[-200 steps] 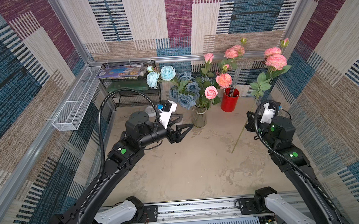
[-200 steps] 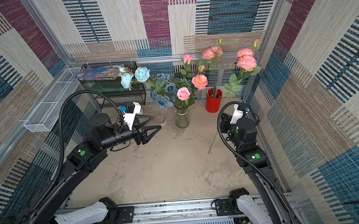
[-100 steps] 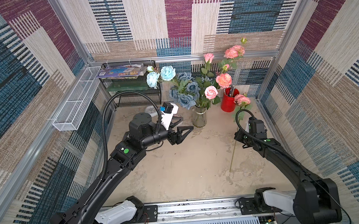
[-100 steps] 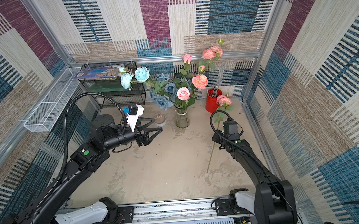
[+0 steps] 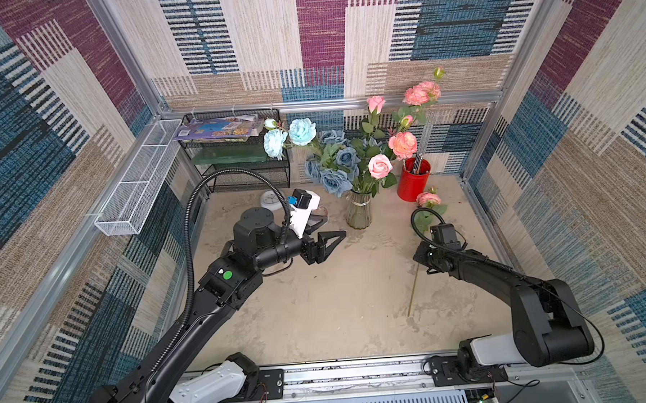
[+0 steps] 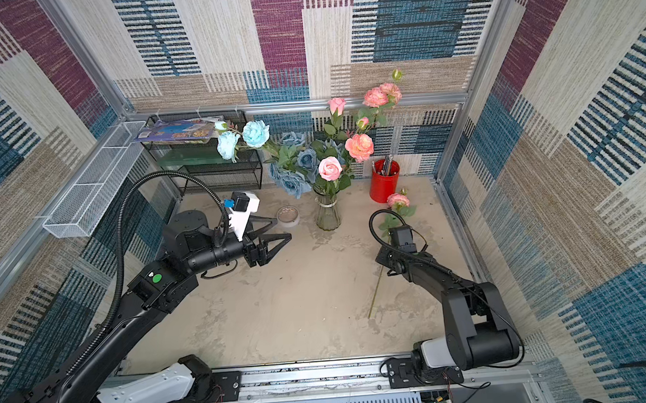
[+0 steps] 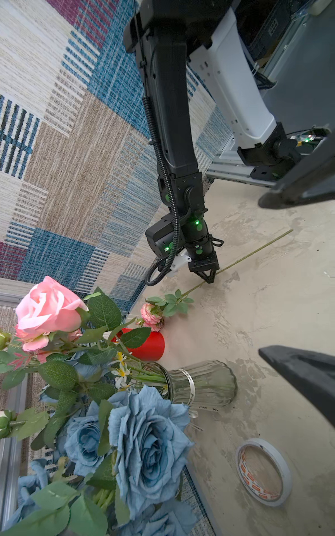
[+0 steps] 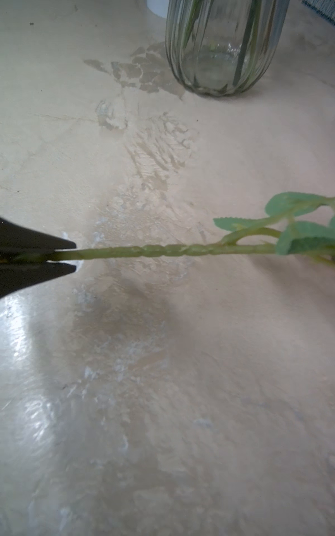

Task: Pick out pink flowers from the vase
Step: Place the flower at the center of the board.

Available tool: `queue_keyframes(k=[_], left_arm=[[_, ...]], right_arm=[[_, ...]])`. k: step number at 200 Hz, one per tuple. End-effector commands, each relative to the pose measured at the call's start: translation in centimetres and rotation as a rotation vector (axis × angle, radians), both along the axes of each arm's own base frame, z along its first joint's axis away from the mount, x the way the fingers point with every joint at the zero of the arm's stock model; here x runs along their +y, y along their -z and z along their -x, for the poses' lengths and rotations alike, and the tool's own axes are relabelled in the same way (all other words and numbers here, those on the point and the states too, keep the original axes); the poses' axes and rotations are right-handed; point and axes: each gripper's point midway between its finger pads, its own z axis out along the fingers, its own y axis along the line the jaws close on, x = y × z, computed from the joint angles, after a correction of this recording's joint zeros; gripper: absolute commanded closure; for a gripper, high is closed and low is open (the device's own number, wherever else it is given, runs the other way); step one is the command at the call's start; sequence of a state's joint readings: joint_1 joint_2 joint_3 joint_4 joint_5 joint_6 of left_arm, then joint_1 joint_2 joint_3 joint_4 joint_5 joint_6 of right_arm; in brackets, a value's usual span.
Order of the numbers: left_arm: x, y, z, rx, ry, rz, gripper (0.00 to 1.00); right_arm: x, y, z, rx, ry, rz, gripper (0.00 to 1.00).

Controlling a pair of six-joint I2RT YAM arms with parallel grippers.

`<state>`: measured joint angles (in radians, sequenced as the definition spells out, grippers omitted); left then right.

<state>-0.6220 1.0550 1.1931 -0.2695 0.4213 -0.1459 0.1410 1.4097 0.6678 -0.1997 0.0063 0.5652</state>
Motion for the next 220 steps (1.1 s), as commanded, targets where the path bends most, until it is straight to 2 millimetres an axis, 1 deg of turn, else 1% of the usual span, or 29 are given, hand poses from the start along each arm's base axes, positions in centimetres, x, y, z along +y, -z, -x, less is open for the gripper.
queue_keyframes(k=[1,35,52,68,77,92,111,132,139,152,163,174,179,182,183,186,193,209,220], left_arm=[[-0.1,0.3,-0.3,-0.004,-0.003,-0.012,0.28],[-1.1,0.7,0.2,0.011,0.065,0.007,0.25],[-1.4,0.8,-0.1,0.016,0.064,0.017,0.23],[-1.6,1.6,-0.8,0.025,0.05,0.0,0.22],[-1.6,2.1,-1.2,0.029,0.038,-0.012,0.22],[-2.0,2.9,-1.7,0.044,0.032,-0.027,0.22],[-2.6,3.8,-2.5,0.053,0.021,-0.044,0.22],[-3.9,5.4,-3.8,0.052,-0.003,-0.082,0.23],[-4.4,5.8,-4.1,0.042,-0.008,-0.103,0.24],[-5.6,6.4,-4.7,0.011,-0.021,-0.142,0.24],[-6.5,6.7,-5.4,-0.027,-0.045,-0.169,0.24],[-7.1,6.9,-6.5,-0.058,-0.09,-0.177,0.24],[-7.2,7.0,-7.1,-0.069,-0.114,-0.175,0.25],[-7.3,7.0,-7.4,-0.074,-0.126,-0.172,0.25],[-7.3,7.0,-7.6,-0.077,-0.131,-0.17,0.25],[-7.4,7.1,-7.9,-0.083,-0.144,-0.168,0.25],[-7.5,7.6,-8.9,-0.102,-0.176,-0.164,0.25],[-8.0,8.5,-10.7,-0.152,-0.229,-0.158,0.25],[-8.4,9.0,-11.9,-0.179,-0.258,-0.161,0.26]], right_arm=[[-0.3,0.1,0.0,-0.02,0.021,0.036,1.0],[-0.3,1.0,0.7,0.008,0.009,0.068,1.0],[-0.1,1.4,0.8,0.012,0.001,0.062,1.0],[0.1,1.3,0.8,0.006,-0.001,0.057,0.99],[0.3,1.0,0.7,0.0,-0.006,0.055,0.94],[0.4,0.6,0.5,-0.011,-0.016,0.055,0.82],[0.4,-0.5,0.2,-0.035,-0.023,0.057,0.69],[0.4,-2.3,-0.2,-0.07,-0.026,0.056,0.43],[0.4,-3.1,-0.3,-0.085,-0.028,0.057,0.33],[0.2,-4.7,-0.4,-0.116,-0.024,0.061,0.18],[0.0,-6.2,-0.5,-0.148,-0.018,0.064,0.1],[-0.3,-8.3,-0.5,-0.206,-0.017,0.055,0.04],[-0.4,-9.3,-0.5,-0.239,-0.016,0.048,0.03],[-0.4,-10.3,-0.4,-0.272,-0.017,0.039,0.02],[-0.4,-10.3,-0.4,-0.272,-0.017,0.039,0.02],[-0.5,-11.4,-0.3,-0.309,-0.016,0.031,0.0],[-0.6,-13.3,0.0,-0.377,-0.015,0.015,0.03],[-0.8,-17.5,1.2,-0.537,-0.019,-0.016,0.04],[-0.9,-20.0,2.1,-0.642,-0.028,-0.021,0.04]])
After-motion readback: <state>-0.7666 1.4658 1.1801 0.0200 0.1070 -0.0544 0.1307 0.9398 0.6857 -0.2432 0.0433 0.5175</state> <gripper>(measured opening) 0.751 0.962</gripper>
